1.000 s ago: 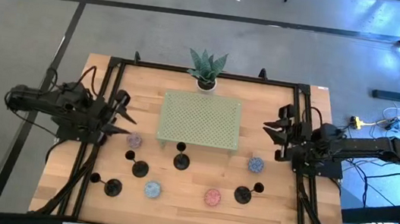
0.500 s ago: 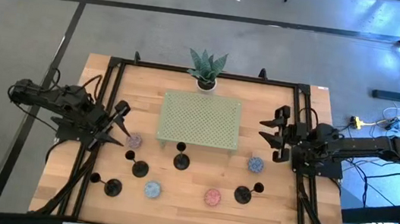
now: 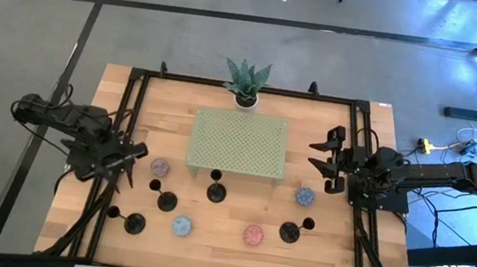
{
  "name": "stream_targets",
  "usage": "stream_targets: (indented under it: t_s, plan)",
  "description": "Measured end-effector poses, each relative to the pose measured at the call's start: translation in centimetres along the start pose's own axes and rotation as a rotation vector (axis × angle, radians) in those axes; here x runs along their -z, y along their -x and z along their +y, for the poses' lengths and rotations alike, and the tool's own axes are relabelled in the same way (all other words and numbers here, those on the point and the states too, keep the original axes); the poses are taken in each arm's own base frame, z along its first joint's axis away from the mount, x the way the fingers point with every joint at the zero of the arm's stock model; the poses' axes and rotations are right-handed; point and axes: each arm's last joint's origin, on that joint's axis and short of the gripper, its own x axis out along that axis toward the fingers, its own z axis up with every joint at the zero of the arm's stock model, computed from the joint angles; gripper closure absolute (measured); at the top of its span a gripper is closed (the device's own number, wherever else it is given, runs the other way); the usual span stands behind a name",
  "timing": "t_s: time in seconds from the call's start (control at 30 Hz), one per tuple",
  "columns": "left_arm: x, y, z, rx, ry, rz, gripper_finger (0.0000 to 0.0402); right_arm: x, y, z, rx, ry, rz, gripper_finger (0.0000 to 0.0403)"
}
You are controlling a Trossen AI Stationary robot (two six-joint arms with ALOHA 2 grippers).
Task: Pick & Place candle stick holders
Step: Put the black candle holder on the shelf
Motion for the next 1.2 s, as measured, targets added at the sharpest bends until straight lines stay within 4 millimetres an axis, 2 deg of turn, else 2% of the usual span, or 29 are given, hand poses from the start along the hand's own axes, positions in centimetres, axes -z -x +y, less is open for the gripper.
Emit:
stream_targets:
  t_s: [0.4,0.57,0.87,1.07,1.2]
  plan:
    - [0.3,-0.1,-0.2,0.052,-0.003,0.024,0.0247,0.2,-0.2,0.0,-0.002,-0.060,0.007,0.0213]
    - [0.0,-1.0,-0.1,0.113,-0.028,0.033,0.0247,0.1,-0.4,0.0,-0.002,-0.061,-0.014,0.0213]
    - [0.9,-3.6,-0.3,0.204,0.035,0.189,0.0247,0.4,-0.6,0.0,-0.002,-0.060,0.004,0.0212]
    - [1.0,-4.2,-1.1,0.279,0.043,0.210,0.0247,0.4,-0.6,0.0,-0.001,-0.060,0.004,0.0212]
    - [1.0,-4.3,-1.3,0.248,0.018,0.210,0.0247,0.4,-0.6,0.0,0.001,-0.060,0.002,0.0212]
